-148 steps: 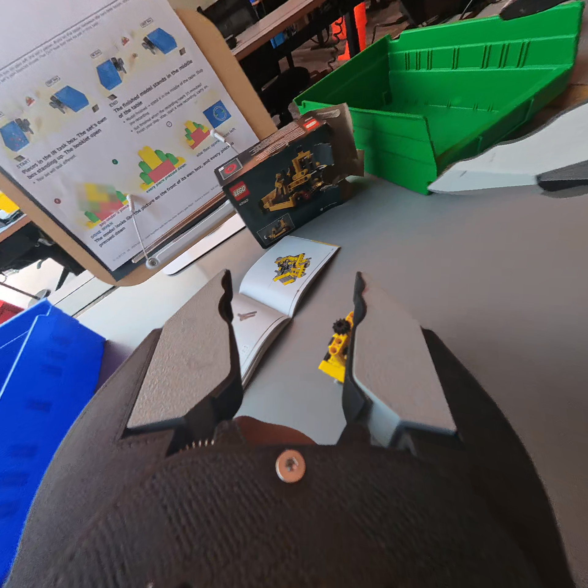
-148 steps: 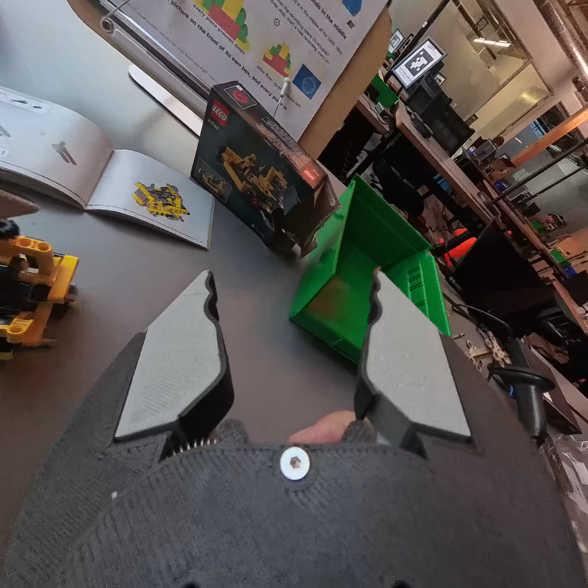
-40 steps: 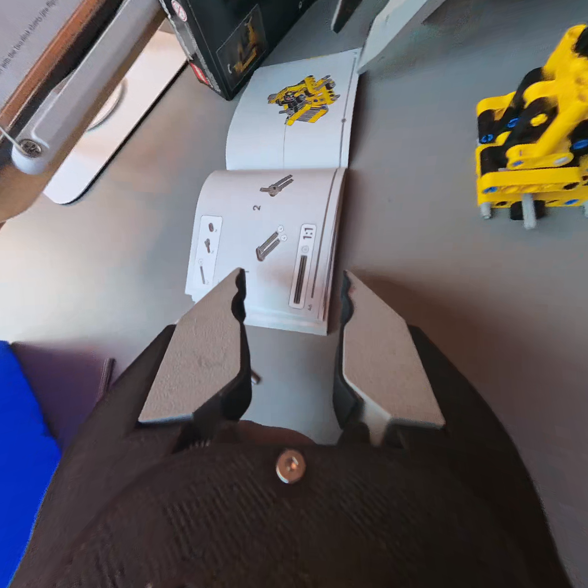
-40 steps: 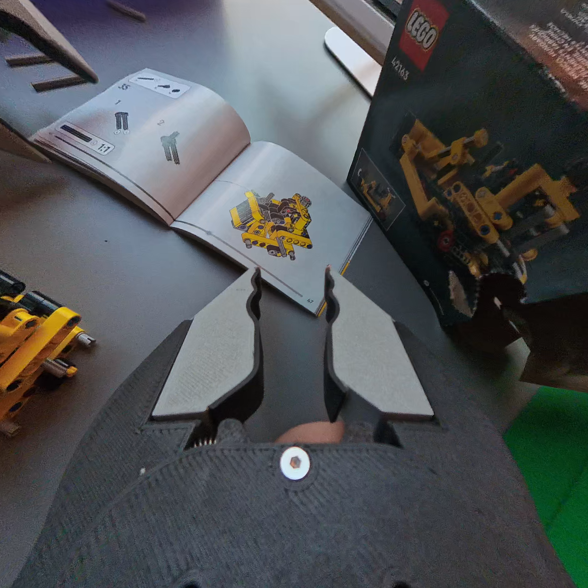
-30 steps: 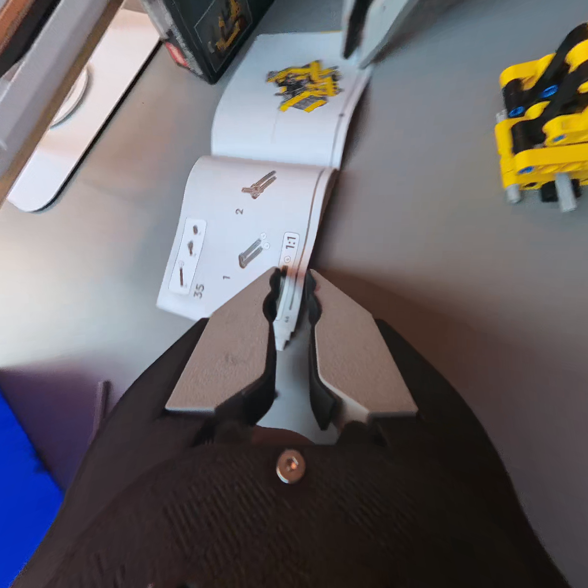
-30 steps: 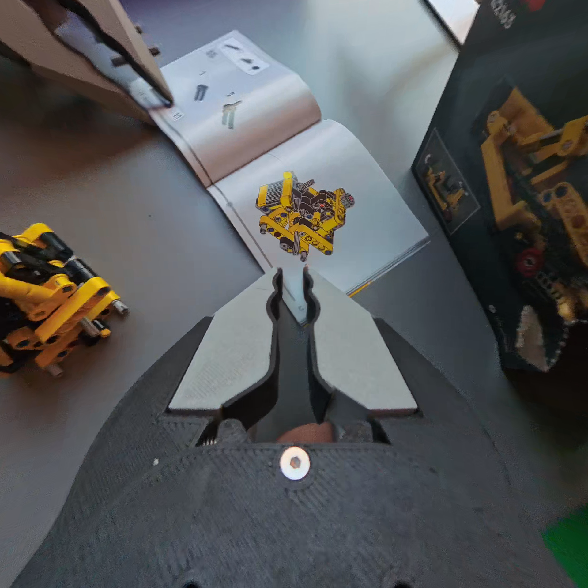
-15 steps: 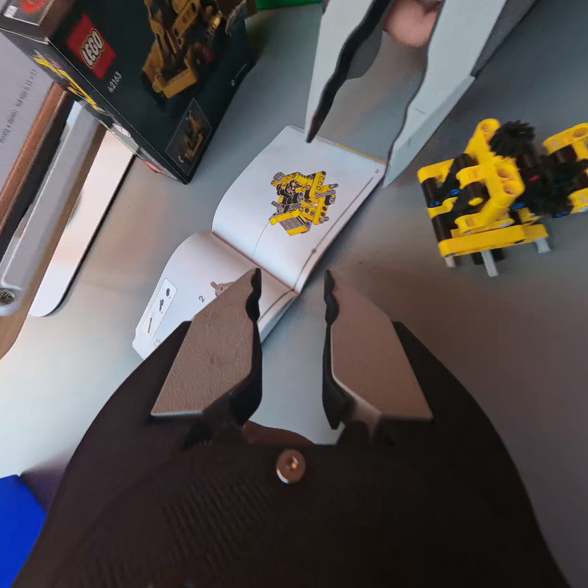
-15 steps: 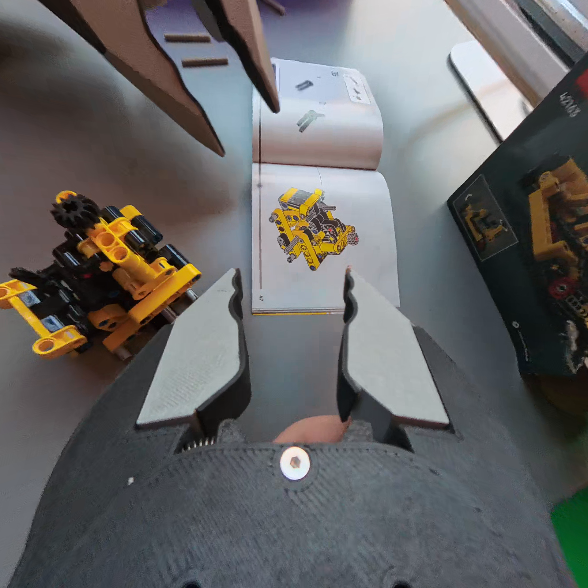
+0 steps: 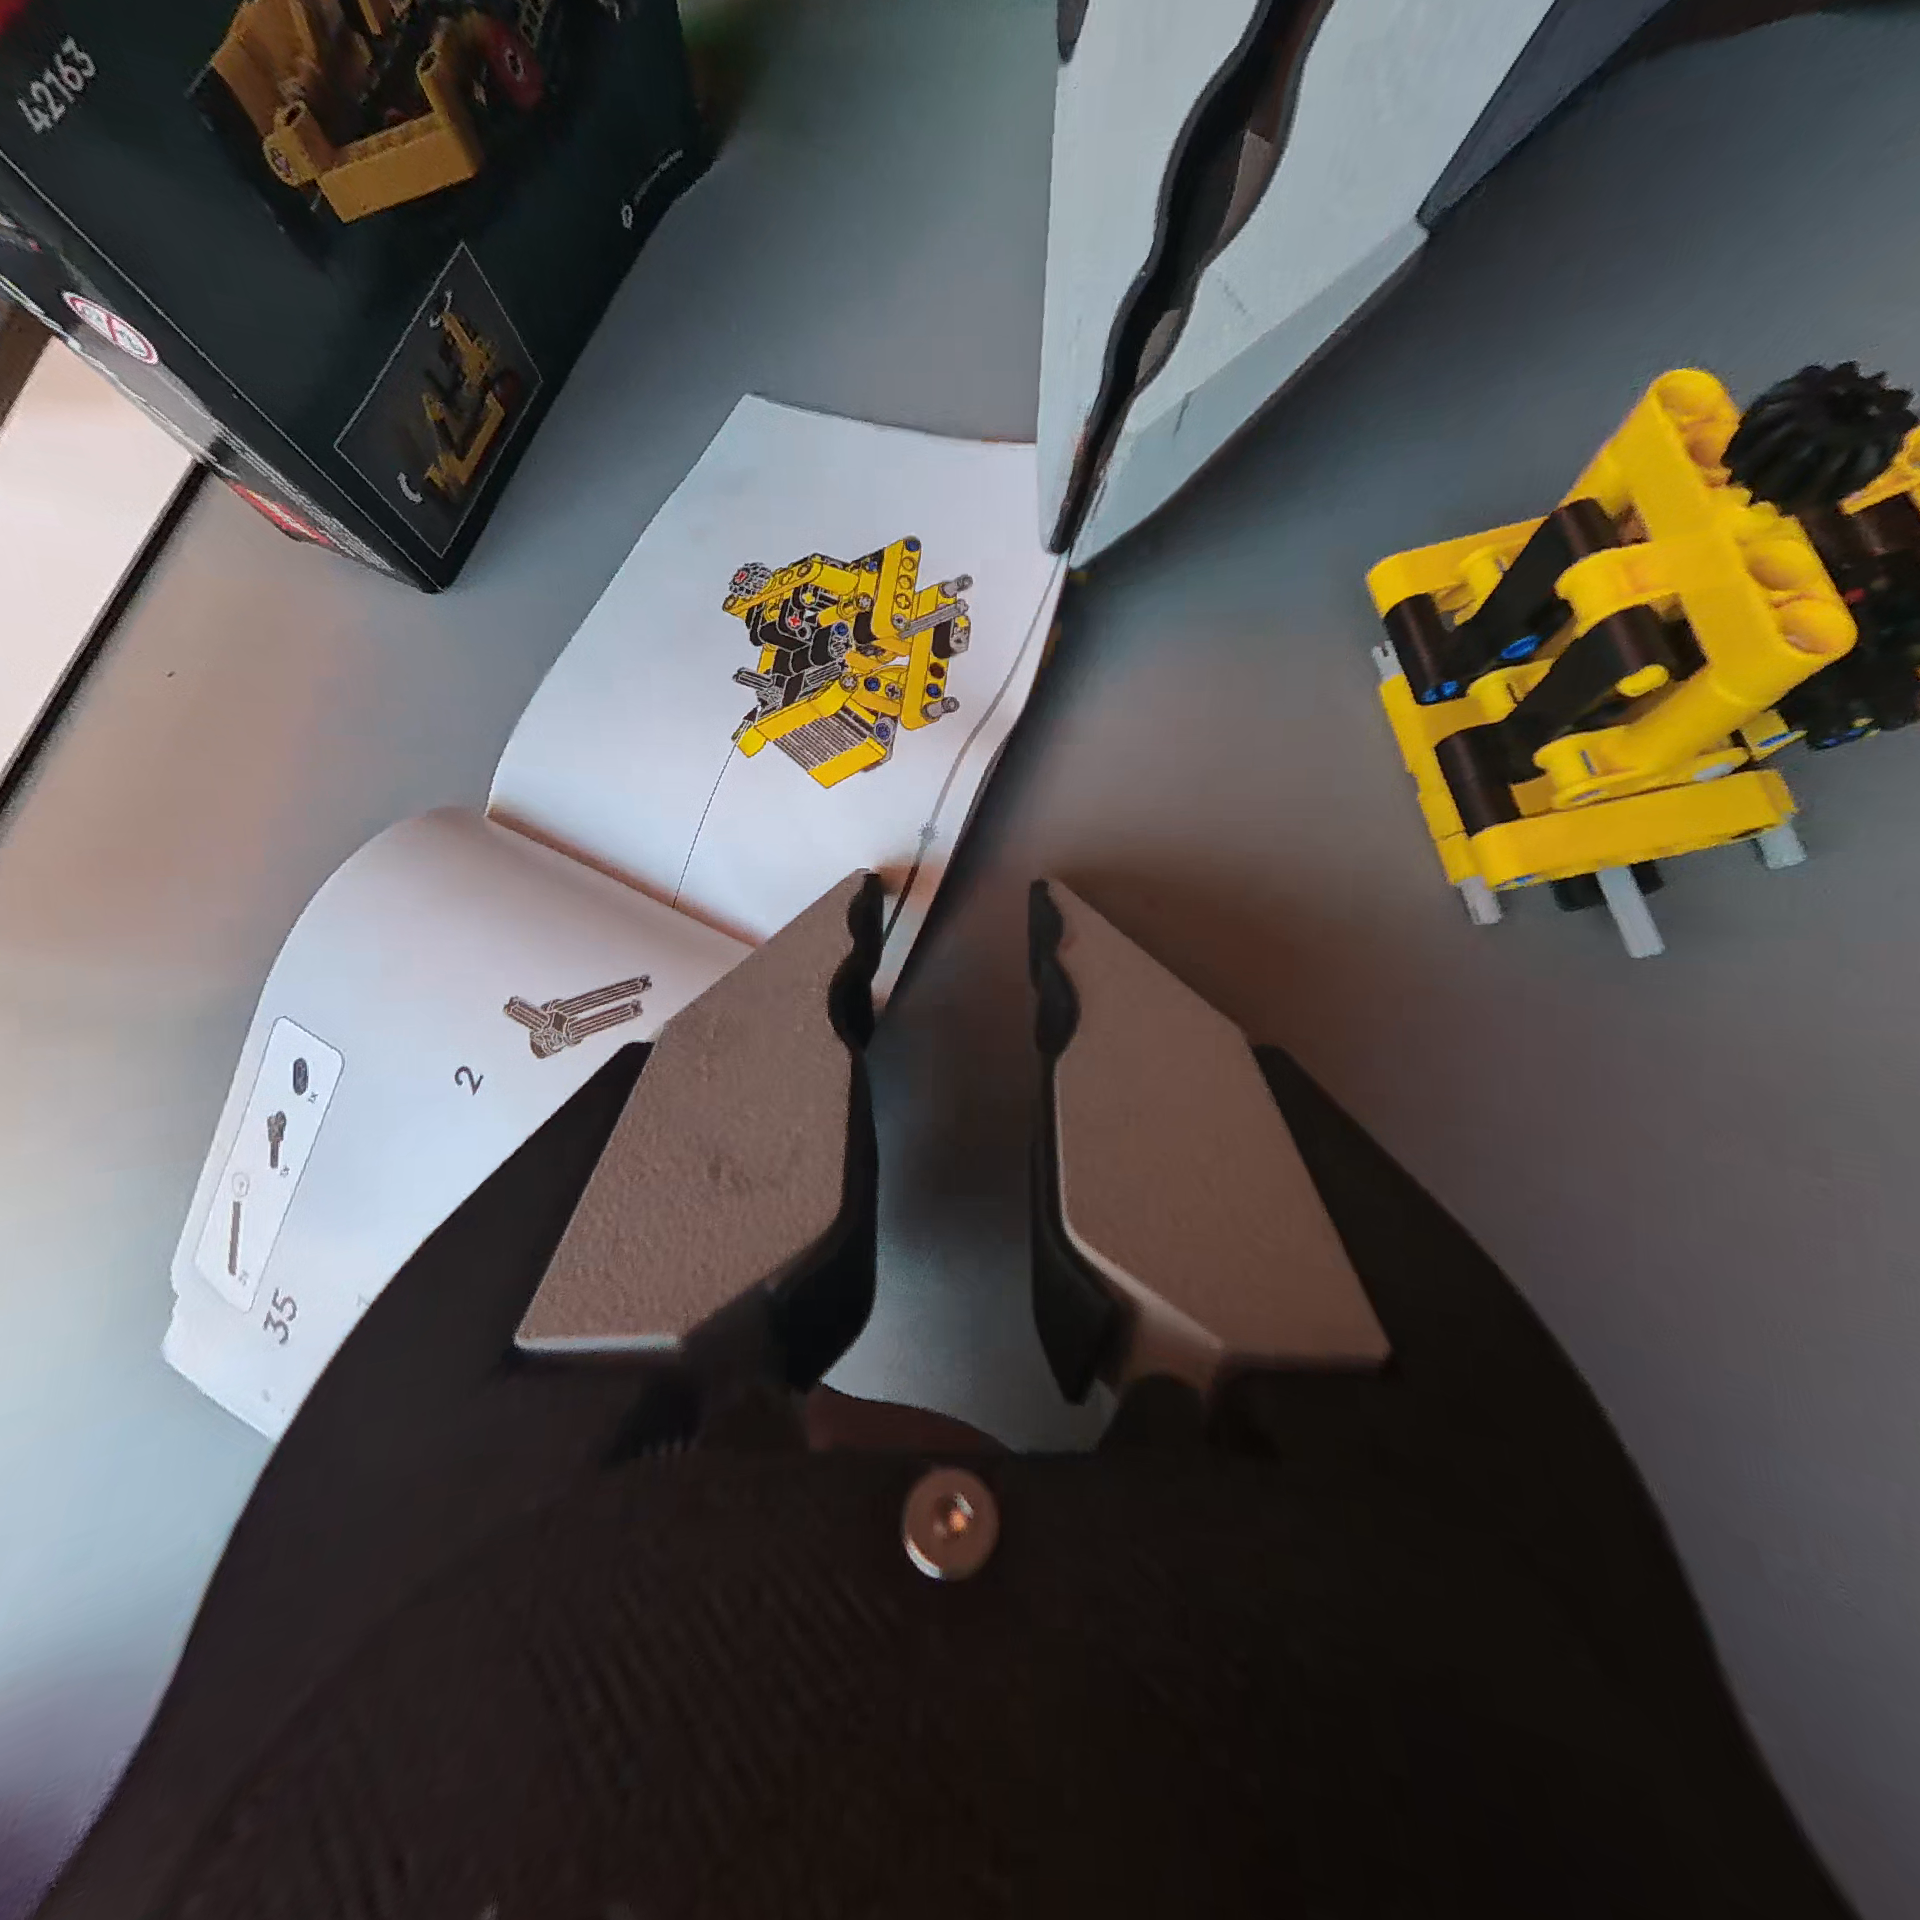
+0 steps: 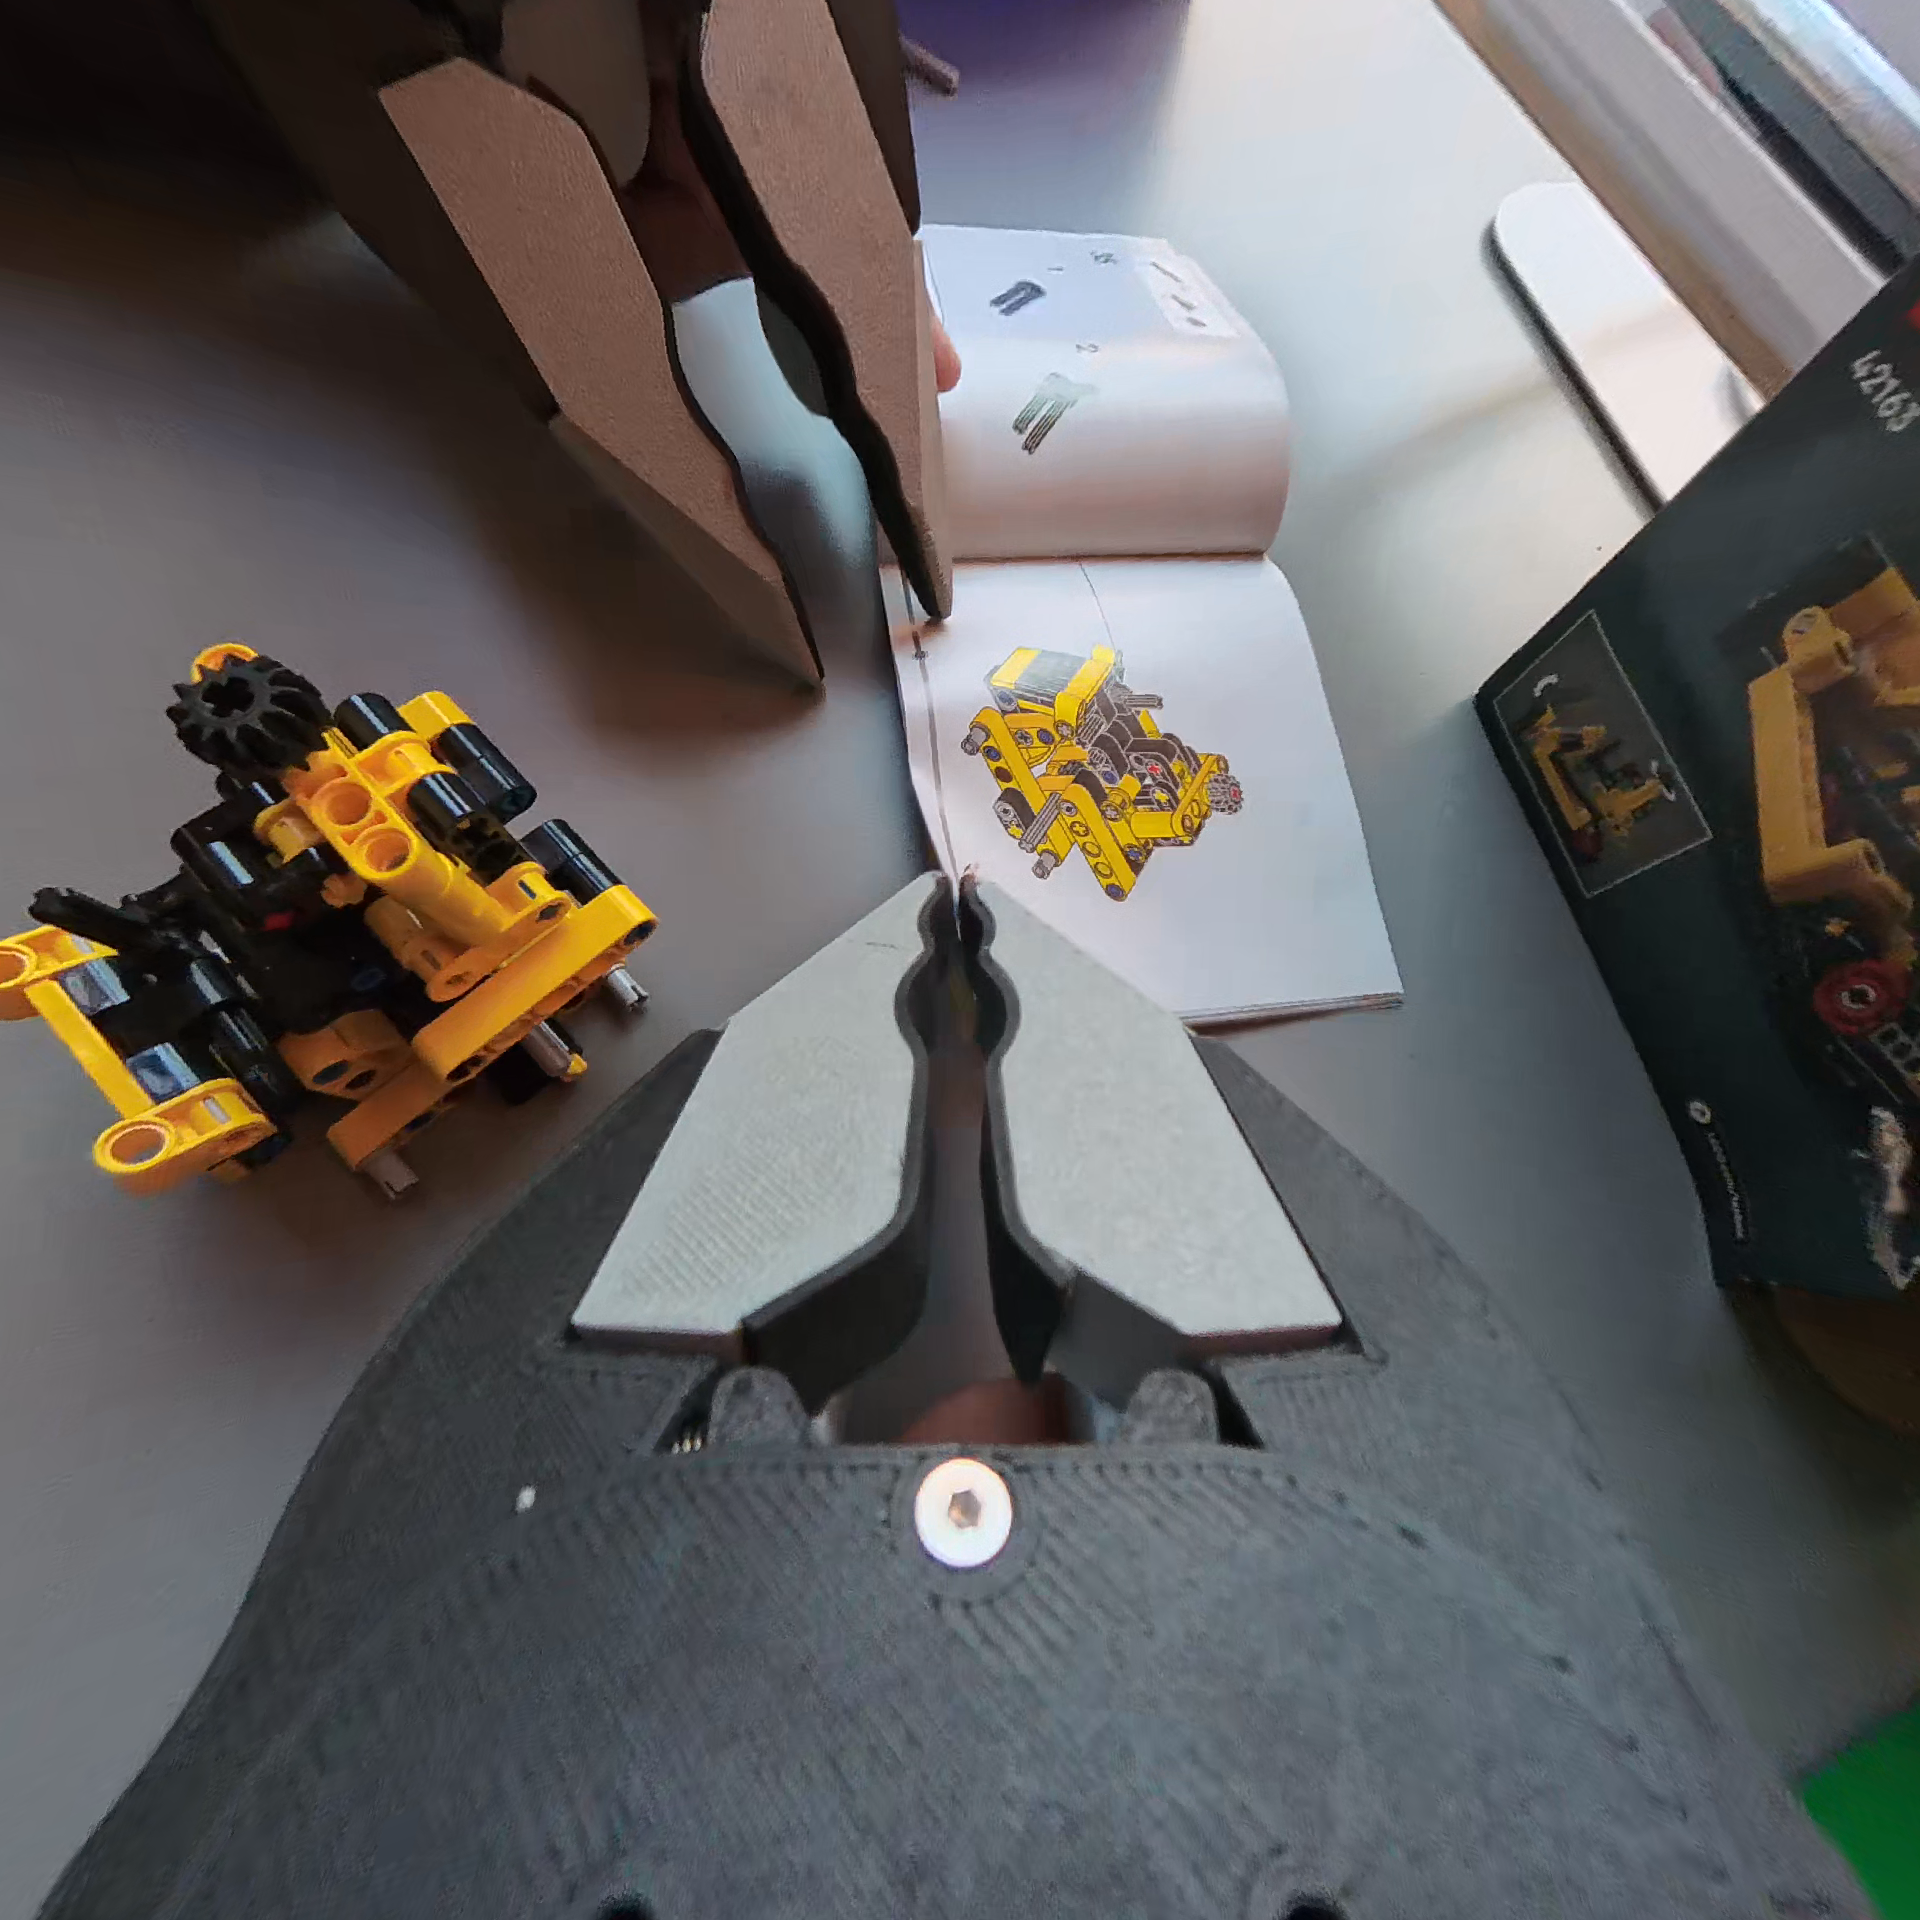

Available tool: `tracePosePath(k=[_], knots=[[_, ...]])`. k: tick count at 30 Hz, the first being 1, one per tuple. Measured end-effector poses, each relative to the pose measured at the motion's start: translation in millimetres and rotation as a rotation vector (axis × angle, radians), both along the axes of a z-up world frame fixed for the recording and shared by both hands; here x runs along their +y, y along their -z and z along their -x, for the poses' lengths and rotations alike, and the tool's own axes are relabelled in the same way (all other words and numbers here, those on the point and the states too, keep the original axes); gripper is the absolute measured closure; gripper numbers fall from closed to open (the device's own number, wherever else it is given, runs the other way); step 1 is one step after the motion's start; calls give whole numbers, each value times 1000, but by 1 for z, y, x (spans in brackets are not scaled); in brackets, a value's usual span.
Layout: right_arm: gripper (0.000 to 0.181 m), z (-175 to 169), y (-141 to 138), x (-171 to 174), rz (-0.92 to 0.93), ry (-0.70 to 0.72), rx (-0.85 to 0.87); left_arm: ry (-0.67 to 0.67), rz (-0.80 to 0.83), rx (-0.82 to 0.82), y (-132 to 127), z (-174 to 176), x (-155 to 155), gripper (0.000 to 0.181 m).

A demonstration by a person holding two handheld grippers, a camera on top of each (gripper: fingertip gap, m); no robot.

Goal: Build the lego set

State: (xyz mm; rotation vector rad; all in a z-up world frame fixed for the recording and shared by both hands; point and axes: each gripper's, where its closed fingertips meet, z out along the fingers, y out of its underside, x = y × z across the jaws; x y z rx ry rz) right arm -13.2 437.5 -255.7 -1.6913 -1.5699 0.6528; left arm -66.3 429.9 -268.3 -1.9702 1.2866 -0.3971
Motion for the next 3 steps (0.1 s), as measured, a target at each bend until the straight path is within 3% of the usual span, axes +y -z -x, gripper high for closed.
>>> tracePosePath(k=[1,3], knots=[[181,0,-3,0,1,-1,12,2,-9,0,-1,0,1,156],[181,1,-11,-3,10,-11,44,-15,-51,-50,-11,-3,5,154]])
